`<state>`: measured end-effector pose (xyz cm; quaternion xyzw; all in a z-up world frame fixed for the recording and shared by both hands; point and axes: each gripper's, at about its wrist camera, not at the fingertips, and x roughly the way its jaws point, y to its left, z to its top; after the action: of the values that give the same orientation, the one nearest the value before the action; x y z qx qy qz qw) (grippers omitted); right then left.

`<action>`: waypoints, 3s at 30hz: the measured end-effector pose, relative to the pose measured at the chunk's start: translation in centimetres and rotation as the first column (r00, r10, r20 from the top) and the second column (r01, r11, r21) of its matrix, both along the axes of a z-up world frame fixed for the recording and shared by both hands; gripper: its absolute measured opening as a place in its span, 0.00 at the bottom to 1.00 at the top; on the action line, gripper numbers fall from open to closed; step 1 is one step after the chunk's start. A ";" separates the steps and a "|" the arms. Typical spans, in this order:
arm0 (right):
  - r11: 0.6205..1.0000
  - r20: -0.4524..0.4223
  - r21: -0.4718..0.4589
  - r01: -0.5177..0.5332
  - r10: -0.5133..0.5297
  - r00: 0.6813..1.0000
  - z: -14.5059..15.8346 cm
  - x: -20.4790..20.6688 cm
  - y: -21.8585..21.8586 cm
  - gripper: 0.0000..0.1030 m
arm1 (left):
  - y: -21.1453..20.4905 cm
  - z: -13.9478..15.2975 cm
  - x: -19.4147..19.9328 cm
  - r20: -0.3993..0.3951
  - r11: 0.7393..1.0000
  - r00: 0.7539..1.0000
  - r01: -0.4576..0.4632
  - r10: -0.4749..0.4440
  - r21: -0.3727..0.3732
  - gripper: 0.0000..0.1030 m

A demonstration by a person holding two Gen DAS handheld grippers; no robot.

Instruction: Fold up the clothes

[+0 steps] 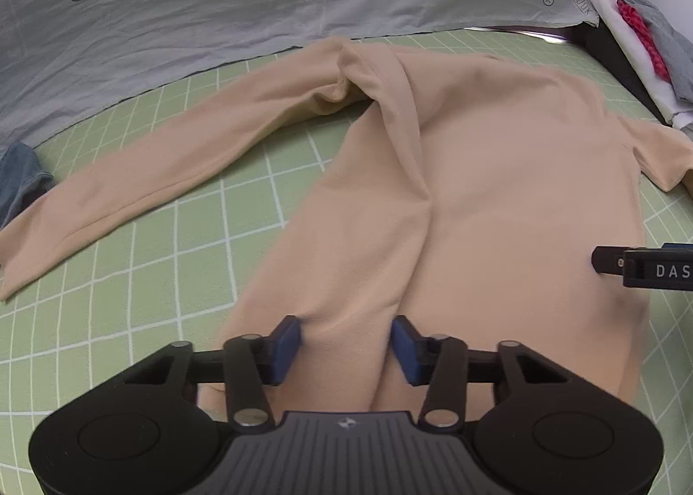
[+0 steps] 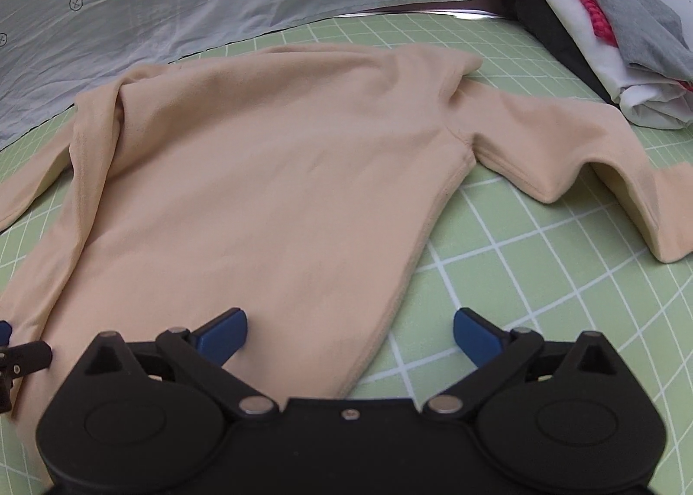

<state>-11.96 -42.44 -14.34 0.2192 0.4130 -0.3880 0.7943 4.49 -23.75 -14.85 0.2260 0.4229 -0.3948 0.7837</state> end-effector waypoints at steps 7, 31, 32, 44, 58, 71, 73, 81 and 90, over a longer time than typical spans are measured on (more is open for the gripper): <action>0.994 0.043 -0.010 -0.112 0.112 0.993 1.0 0.5 0.8 0.13 | 3.0 0.8 3.1 -0.151 0.969 0.967 -0.222 0.205 -0.105 0.06; 0.989 0.082 -0.041 -0.145 0.148 0.985 2.4 -10.0 -0.4 0.08 | 13.9 1.1 -10.4 -0.418 0.808 0.766 -0.578 0.489 -0.114 0.05; 0.988 0.092 -0.045 -0.148 0.152 0.984 2.7 -10.3 -0.6 0.08 | 13.7 1.2 -10.8 -0.412 0.812 0.770 -0.573 0.487 -0.111 0.05; 0.996 0.134 0.082 -0.035 0.024 0.991 1.4 -14.3 0.2 0.42 | 12.3 1.7 -11.1 -0.321 0.858 0.828 -0.508 0.460 -0.078 0.25; 0.988 0.134 0.108 -0.112 0.098 0.986 0.6 -15.4 2.6 0.03 | 11.7 0.6 -11.2 -0.331 0.893 0.850 -0.448 0.410 -0.044 0.05; 0.998 0.059 0.065 -0.026 0.022 0.998 1.4 -17.2 0.0 0.26 | 10.9 1.8 -11.2 -0.305 0.879 0.846 -0.473 0.437 -0.053 0.32; 1.000 0.069 0.008 -0.013 0.013 0.998 2.3 -16.8 -0.6 0.55 | 10.4 2.6 -10.6 -0.257 0.878 0.858 -0.474 0.444 -0.068 0.51; 0.987 0.074 -0.158 -0.012 0.023 0.997 4.2 -12.9 -5.2 0.91 | 6.6 4.0 -6.2 -0.143 0.891 0.890 -0.446 0.432 -0.082 0.71; 0.973 0.125 -0.227 0.025 0.004 0.992 4.9 -5.4 -14.1 0.95 | -3.1 4.8 3.9 -0.076 0.916 0.924 -0.382 0.375 -0.123 0.78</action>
<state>-17.38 -56.56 -9.46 0.1525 0.3139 -0.4228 0.8363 8.40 -26.81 -10.02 0.0761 0.4505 -0.2695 0.8477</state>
